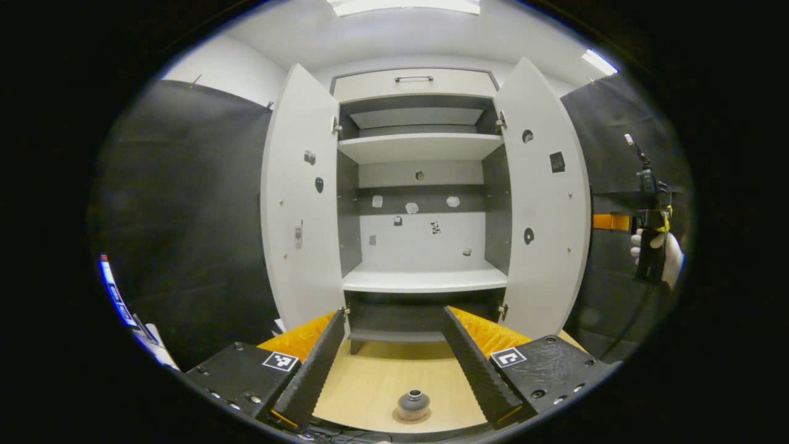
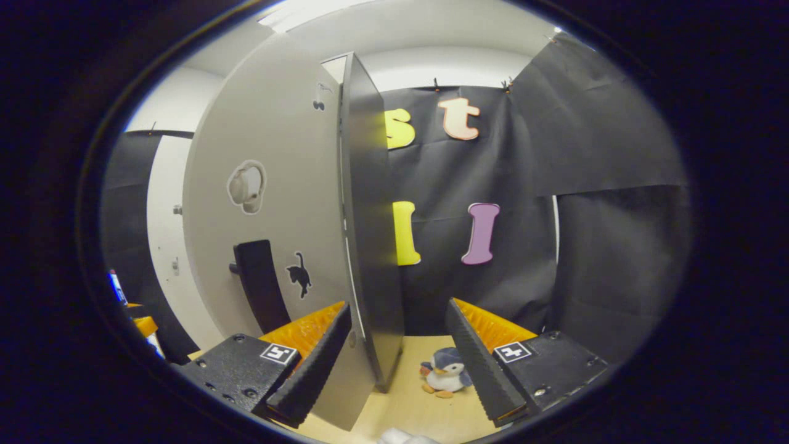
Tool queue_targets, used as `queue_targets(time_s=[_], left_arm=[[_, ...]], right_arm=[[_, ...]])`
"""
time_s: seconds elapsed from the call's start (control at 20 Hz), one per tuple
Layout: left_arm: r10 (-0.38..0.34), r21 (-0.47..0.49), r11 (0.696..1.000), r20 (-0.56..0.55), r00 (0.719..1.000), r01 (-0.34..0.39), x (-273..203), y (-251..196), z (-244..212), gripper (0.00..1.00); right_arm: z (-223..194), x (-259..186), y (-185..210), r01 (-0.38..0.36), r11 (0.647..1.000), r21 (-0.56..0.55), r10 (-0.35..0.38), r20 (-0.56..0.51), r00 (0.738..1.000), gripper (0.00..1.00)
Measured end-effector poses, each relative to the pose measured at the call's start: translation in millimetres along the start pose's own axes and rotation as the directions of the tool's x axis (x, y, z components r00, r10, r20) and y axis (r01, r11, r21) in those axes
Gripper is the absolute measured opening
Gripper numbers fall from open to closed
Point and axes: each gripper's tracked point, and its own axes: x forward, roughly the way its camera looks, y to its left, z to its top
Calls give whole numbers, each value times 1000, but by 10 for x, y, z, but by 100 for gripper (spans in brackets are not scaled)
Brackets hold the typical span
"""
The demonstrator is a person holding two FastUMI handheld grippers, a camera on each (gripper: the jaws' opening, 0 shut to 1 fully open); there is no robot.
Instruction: Grasp the bottle in the cabinet with the left hand and place it on the coaster, then close the right door with the right hand and the left door with the left hand.
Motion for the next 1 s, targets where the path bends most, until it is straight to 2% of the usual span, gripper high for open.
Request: queue_targets(time_s=[0.1,0.15,0.2,0.25,0.3,0.4,0.5,0.95,1.0], left_arm=[[29,-5,1000,-7,1000,-29,-4,41,-11,96],[38,-7,999,-13,999,-38,-18,53,-25,96],[47,-9,999,-11,999,-47,-43,77,-20,97],[52,-9,999,-7,999,-52,-51,93,-5,98],[55,-10,998,-3,998,-55,-53,122,-2,98],[57,-11,998,-2,998,-57,-37,213,-4,97],[53,-17,998,-6,999,-53,12,308,-12,97],[13,-57,998,-10,1000,-14,218,868,-15,97],[7,-58,998,-7,1000,-7,245,933,-11,96]], right_arm=[[26,76,196,-70,997,-16,70,-2,998,100],[6,118,255,-77,996,-40,76,-12,997,100],[40,111,249,-72,995,-69,72,-7,997,94],[60,118,256,-74,993,-89,74,-2,997,93],[53,135,282,-77,992,-103,77,-6,997,96],[29,146,353,-83,992,-94,82,-18,996,93],[28,134,474,-77,992,-98,76,-20,997,96],[-53,236,1023,-27,994,-105,23,-32,999,93],[-74,265,1094,-33,994,-103,29,-39,999,96]])
